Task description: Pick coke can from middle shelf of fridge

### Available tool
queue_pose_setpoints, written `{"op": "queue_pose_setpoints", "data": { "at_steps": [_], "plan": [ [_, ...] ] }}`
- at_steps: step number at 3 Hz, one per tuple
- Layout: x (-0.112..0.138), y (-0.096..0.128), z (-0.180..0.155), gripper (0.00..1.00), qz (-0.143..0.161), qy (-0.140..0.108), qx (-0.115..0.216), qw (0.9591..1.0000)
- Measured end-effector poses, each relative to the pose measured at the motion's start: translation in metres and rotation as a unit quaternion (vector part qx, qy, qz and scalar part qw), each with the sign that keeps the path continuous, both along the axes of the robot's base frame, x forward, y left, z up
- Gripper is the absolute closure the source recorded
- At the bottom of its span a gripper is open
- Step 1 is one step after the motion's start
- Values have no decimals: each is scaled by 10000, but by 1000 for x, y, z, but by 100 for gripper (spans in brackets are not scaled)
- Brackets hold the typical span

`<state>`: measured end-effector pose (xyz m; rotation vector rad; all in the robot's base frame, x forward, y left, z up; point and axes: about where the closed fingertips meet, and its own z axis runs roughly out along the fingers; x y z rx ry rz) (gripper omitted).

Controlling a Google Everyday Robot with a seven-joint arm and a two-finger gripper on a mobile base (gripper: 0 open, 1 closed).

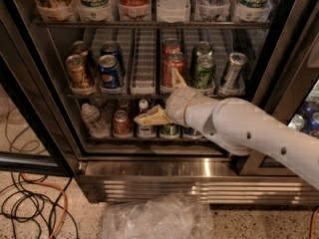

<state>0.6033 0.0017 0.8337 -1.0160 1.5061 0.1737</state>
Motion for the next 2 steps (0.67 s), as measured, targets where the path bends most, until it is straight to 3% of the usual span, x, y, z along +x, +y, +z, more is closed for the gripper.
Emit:
{"op": "queue_pose_setpoints", "data": {
  "at_steps": [2],
  "plan": [
    [-1, 0, -1, 39, 8, 20, -3, 10000]
  ]
}}
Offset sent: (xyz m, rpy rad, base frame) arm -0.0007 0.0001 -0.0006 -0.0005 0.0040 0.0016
